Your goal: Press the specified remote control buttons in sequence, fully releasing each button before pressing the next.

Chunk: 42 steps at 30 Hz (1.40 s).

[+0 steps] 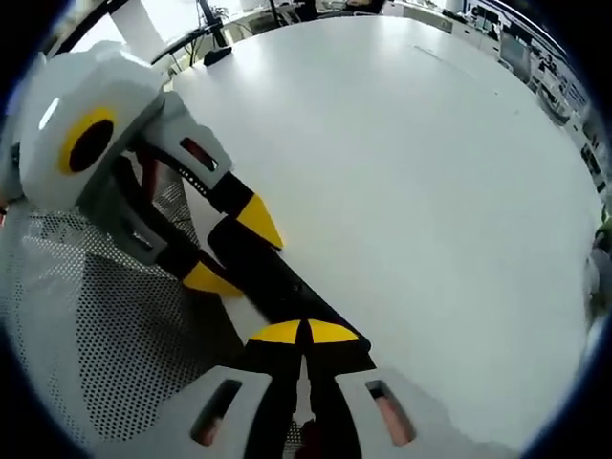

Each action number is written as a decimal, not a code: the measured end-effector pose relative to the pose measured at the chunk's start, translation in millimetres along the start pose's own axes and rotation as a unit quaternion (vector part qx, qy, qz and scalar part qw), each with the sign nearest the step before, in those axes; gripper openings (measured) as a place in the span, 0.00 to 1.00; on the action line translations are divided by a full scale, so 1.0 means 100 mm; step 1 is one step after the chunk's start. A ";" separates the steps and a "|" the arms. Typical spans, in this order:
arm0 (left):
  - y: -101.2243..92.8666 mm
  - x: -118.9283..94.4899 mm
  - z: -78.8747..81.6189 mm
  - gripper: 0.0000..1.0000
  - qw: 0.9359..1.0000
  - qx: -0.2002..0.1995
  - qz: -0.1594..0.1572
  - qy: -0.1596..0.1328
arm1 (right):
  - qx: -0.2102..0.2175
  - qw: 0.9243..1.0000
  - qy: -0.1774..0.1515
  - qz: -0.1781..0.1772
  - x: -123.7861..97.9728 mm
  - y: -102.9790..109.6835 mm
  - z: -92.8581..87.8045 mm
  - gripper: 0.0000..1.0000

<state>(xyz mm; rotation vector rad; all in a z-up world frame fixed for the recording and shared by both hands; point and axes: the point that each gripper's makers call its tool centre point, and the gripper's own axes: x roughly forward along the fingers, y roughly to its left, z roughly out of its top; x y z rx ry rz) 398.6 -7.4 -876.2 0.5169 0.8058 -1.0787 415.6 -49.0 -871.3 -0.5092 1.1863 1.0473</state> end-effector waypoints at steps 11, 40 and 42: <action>0.00 0.00 0.00 0.25 1.000 0.002 0.000 0.002 | 0.052 0.999 0.008 0.004 0.01 -0.03 0.00 0.00; -0.15 0.05 0.06 0.25 0.999 0.038 -0.028 -0.004 | 0.143 0.989 0.018 0.024 0.01 0.10 0.02 0.00; -0.14 0.05 0.06 0.25 0.999 0.038 -0.028 -0.004 | 0.135 0.990 0.021 0.021 0.02 0.10 0.02 0.00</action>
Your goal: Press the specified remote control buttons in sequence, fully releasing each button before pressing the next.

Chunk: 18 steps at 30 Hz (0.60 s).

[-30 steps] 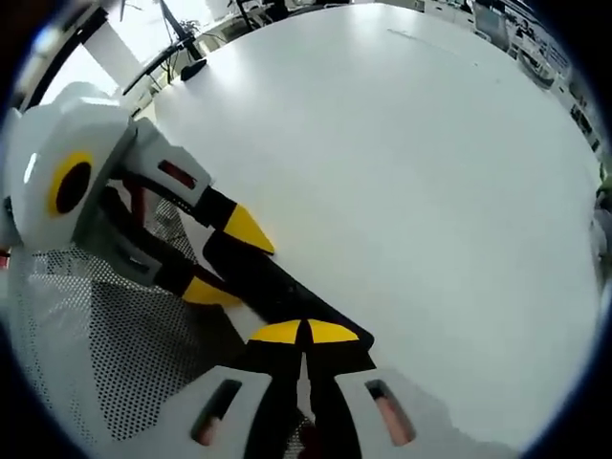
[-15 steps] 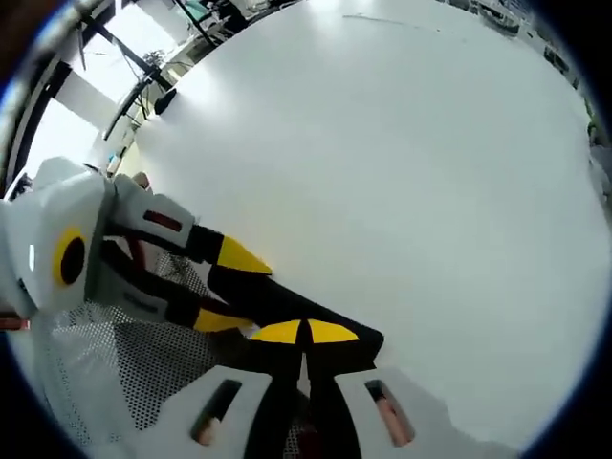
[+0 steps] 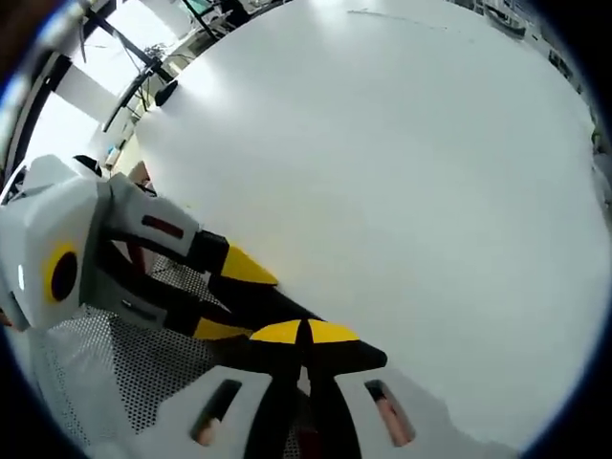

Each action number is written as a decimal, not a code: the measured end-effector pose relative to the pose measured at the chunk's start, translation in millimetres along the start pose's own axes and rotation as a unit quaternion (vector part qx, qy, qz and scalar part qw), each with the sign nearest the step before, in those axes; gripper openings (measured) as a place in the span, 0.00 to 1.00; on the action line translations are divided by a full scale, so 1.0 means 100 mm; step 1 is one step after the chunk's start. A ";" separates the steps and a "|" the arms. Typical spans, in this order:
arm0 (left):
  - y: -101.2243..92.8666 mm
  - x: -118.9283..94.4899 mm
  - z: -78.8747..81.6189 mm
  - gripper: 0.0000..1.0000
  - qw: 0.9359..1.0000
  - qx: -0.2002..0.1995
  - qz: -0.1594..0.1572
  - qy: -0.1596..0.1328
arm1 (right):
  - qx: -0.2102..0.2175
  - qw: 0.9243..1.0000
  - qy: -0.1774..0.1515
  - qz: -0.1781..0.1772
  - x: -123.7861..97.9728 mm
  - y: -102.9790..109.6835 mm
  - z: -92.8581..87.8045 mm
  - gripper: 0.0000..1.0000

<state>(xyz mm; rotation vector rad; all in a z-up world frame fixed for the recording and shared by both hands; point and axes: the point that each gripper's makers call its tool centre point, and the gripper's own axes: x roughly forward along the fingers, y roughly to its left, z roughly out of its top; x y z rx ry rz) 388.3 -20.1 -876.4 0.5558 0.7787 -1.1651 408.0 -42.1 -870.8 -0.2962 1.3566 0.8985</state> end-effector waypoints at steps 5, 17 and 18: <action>0.00 0.00 0.00 0.25 1.000 -0.001 0.000 0.000 | -0.015 1.000 -0.008 -0.004 0.02 0.00 0.04 0.00; 0.00 0.00 0.00 0.25 1.000 -0.001 0.000 -0.001 | -0.016 1.000 -0.023 -0.005 0.05 0.02 0.06 0.00; 0.00 0.00 0.00 0.25 1.000 -0.001 0.000 -0.001 | -0.016 1.000 -0.024 -0.005 0.05 0.02 0.06 0.00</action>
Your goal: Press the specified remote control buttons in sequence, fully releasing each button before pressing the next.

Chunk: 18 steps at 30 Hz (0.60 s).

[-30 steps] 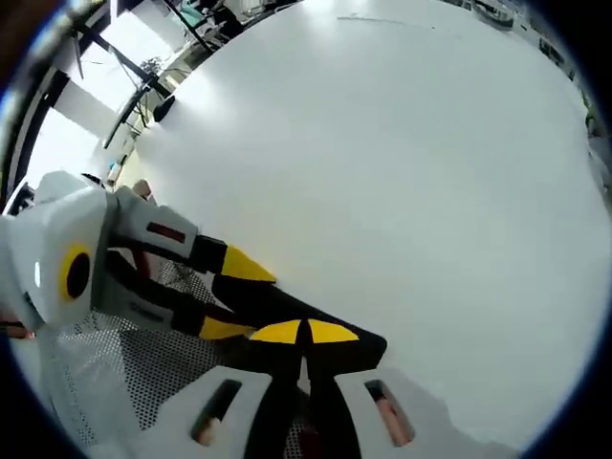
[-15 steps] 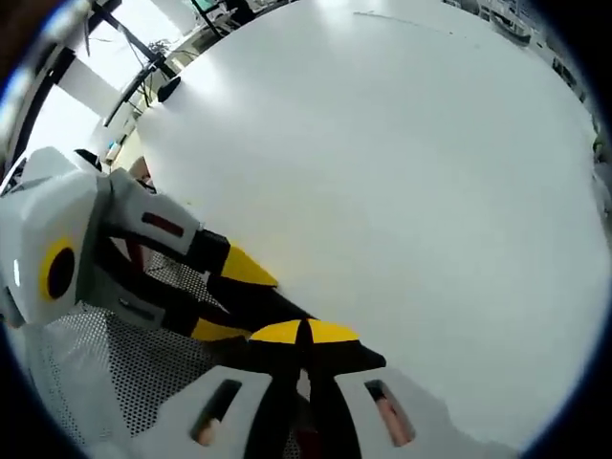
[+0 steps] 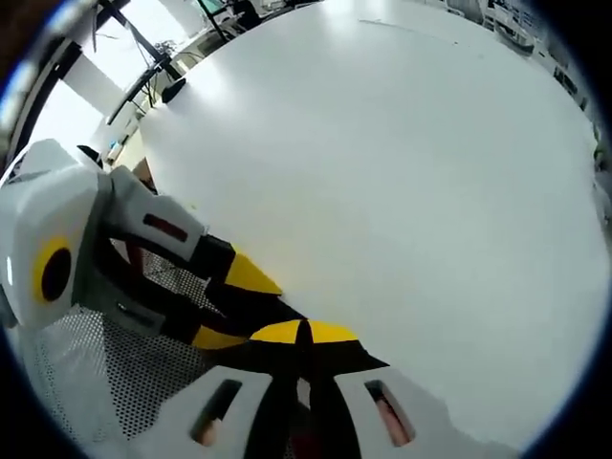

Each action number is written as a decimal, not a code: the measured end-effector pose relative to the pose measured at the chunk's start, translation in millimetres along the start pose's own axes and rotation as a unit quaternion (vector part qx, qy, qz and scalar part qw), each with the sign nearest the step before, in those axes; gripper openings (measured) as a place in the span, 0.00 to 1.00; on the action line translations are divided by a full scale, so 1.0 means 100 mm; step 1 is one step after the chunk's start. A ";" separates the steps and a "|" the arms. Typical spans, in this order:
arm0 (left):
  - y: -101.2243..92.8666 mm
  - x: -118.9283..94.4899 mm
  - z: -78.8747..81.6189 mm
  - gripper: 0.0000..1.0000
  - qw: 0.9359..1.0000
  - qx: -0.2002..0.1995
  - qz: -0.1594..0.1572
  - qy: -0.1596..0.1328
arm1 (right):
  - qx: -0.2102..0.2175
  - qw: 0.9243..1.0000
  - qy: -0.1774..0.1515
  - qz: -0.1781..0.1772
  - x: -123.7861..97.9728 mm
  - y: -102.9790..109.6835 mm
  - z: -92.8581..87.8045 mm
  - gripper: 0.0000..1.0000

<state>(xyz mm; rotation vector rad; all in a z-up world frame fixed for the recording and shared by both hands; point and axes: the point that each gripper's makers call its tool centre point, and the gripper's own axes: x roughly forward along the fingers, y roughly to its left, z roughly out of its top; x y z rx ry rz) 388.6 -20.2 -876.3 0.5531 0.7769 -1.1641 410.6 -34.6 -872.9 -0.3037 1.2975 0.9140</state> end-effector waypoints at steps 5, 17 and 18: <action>0.00 0.00 0.00 0.25 1.000 0.000 0.000 0.001 | 0.008 1.000 -0.005 -0.002 0.01 0.00 0.02 0.00; 0.01 0.00 0.00 0.25 1.000 -0.005 0.003 -0.001 | 0.047 0.999 0.000 0.010 -0.02 -0.03 0.00 0.00; 0.00 0.00 0.00 0.25 1.000 -0.005 0.003 -0.001 | 0.046 0.999 0.006 0.003 -0.03 -0.05 -0.01 0.00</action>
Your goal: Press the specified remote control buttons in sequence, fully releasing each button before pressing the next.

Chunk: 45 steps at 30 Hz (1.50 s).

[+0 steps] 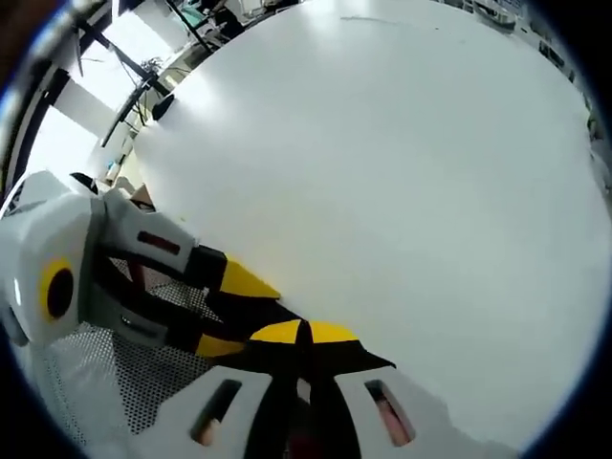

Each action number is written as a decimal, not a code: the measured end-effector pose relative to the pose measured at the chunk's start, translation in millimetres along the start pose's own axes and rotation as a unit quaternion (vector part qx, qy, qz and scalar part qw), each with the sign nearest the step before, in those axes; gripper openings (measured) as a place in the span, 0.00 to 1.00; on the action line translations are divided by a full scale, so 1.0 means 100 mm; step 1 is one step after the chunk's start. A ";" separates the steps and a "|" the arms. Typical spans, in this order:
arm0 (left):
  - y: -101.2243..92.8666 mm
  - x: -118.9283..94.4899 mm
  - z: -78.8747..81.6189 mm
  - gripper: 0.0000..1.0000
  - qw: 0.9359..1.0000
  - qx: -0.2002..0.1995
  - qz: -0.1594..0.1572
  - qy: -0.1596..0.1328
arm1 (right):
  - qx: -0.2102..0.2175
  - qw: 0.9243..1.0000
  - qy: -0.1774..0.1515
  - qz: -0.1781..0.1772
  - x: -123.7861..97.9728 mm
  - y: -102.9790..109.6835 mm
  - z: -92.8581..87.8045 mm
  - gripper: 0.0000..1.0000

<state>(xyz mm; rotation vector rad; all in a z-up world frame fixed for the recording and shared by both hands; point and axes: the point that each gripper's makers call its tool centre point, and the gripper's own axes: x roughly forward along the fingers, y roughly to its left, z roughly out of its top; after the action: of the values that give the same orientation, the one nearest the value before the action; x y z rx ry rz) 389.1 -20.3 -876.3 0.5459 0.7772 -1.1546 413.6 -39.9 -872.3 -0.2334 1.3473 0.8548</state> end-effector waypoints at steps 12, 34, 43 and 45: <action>0.00 0.00 0.00 0.25 1.000 -0.003 0.001 0.002 | -0.022 1.000 0.002 -0.008 0.03 -0.01 0.02 0.00; 0.00 0.00 0.00 0.24 1.000 -0.008 0.002 0.002 | -0.061 0.998 -0.002 -0.030 0.03 0.01 0.02 0.00; 0.00 0.00 0.00 0.25 1.000 -0.005 0.003 0.001 | -0.049 0.999 -0.001 -0.020 0.01 0.02 0.01 0.00; 0.00 -0.01 0.00 0.25 1.000 -0.005 0.003 0.000 | -0.046 0.999 0.005 -0.019 0.00 0.01 0.00 0.00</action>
<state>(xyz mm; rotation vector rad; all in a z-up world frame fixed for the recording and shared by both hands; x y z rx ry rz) 388.8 -20.1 -875.6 0.5405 0.7808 -1.1454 412.9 -39.2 -872.5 -0.3346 1.3111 0.8846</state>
